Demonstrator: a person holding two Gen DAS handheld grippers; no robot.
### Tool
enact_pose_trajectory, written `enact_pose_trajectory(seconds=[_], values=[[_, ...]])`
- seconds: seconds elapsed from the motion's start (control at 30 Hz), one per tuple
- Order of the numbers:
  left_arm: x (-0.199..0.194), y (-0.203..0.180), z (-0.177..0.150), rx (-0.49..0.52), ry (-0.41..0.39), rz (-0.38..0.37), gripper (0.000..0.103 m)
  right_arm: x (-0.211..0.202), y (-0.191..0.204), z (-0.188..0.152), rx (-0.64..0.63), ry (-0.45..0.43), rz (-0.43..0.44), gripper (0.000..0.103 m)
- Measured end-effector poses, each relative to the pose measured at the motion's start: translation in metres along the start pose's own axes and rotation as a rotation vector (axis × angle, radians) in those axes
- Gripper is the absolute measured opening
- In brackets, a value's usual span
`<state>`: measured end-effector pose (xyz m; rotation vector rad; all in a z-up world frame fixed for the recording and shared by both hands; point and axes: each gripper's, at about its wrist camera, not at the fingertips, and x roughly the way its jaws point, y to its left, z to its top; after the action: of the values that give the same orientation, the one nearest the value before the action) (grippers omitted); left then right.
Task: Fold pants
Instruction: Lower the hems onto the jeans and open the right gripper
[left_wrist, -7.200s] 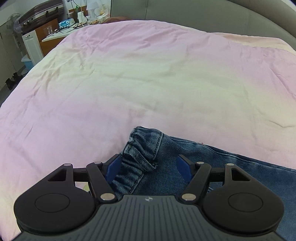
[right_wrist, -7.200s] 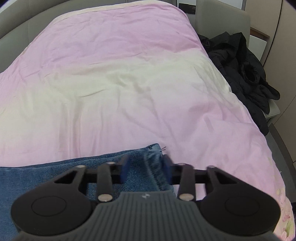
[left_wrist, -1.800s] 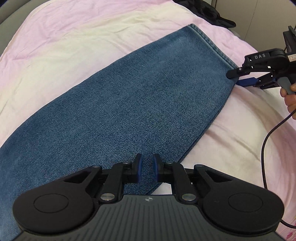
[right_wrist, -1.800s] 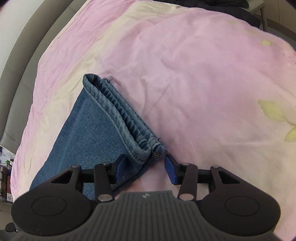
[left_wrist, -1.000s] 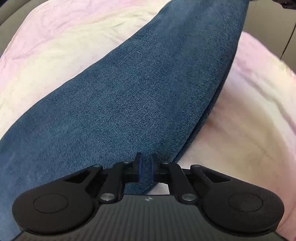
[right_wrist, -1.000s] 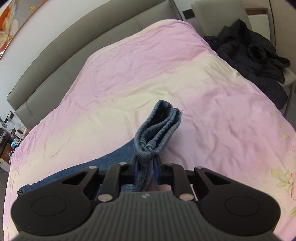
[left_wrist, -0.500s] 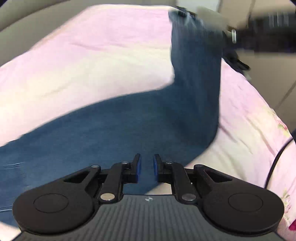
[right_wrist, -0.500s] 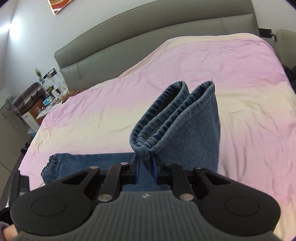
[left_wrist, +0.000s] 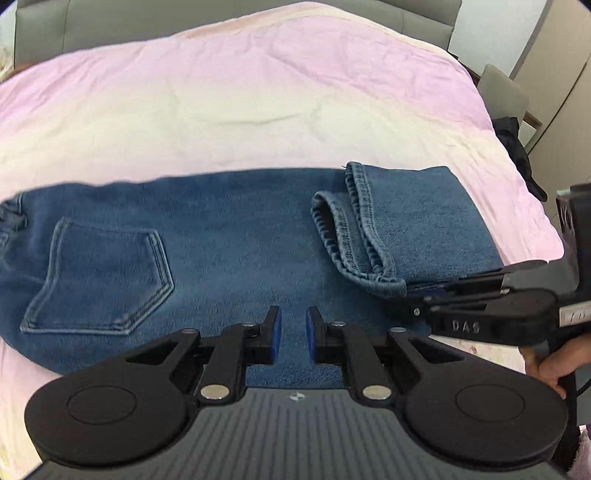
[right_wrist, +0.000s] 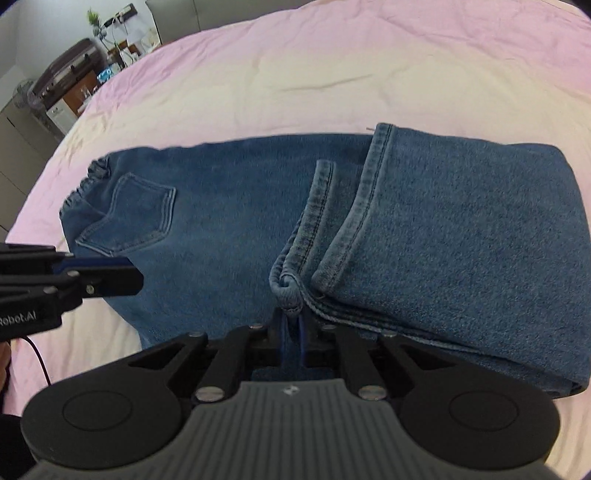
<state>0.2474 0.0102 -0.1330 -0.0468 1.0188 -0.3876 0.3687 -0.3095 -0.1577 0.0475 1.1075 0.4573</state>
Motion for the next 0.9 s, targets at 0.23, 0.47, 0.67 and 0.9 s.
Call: enact_pose_trajectory(seconds=[0.23, 0.47, 0.67, 0.9], values=[[0.016, 0.009, -0.009, -0.044, -0.008, -0.010, 0.021, -0.014, 0.009, 0.008, -0.018, -0.024, 0.026, 0.032], [0.023, 0.013, -0.014, -0.088, -0.017, -0.022, 0.021, 0.026, 0.003, 0.039, 0.023, -0.008, -0.149, 0.034], [0.019, 0.019, -0.011, -0.132, -0.032, -0.081, 0.021, 0.032, -0.006, 0.032, 0.047, -0.019, -0.143, 0.007], [0.032, 0.018, 0.001, -0.201, -0.025, -0.192, 0.026, -0.012, 0.006, 0.024, 0.053, -0.057, 0.027, 0.000]])
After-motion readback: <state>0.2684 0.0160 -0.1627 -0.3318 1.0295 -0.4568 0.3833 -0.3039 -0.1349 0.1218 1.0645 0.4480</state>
